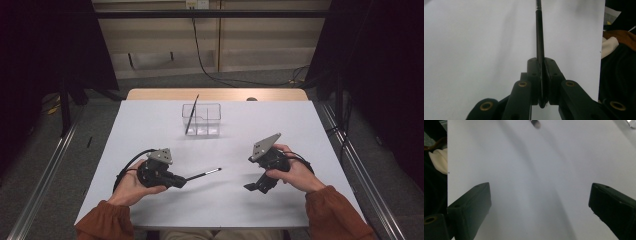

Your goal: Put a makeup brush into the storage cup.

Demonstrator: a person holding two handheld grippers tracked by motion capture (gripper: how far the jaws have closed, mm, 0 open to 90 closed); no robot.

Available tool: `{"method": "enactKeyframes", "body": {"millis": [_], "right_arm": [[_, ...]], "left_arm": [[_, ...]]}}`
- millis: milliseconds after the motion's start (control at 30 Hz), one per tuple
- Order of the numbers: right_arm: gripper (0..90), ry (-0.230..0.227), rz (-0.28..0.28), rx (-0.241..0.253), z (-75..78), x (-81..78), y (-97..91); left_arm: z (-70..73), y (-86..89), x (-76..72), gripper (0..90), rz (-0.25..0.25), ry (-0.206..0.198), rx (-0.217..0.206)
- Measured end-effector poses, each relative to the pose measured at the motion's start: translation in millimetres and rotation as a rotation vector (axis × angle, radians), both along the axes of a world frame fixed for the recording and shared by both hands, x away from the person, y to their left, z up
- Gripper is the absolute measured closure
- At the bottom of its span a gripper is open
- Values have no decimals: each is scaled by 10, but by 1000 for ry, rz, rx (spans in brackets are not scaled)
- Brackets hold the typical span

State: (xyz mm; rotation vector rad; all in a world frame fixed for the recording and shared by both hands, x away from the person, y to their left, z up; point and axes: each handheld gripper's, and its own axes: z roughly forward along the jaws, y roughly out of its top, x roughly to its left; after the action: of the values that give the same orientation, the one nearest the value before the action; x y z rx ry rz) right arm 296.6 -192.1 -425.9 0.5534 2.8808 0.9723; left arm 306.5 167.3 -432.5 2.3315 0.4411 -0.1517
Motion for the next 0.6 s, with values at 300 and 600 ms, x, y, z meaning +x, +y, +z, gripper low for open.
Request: {"method": "enactKeyframes", "body": {"millis": [300,600], "right_arm": [[35,-4,-26,25,-38,-83,-29],[39,-45,-78,89,-66,-125,-78]], "left_arm": [[9,76,-36,839,31,-5,-59],[12,45,-83,839,41,-38,-118]]}}
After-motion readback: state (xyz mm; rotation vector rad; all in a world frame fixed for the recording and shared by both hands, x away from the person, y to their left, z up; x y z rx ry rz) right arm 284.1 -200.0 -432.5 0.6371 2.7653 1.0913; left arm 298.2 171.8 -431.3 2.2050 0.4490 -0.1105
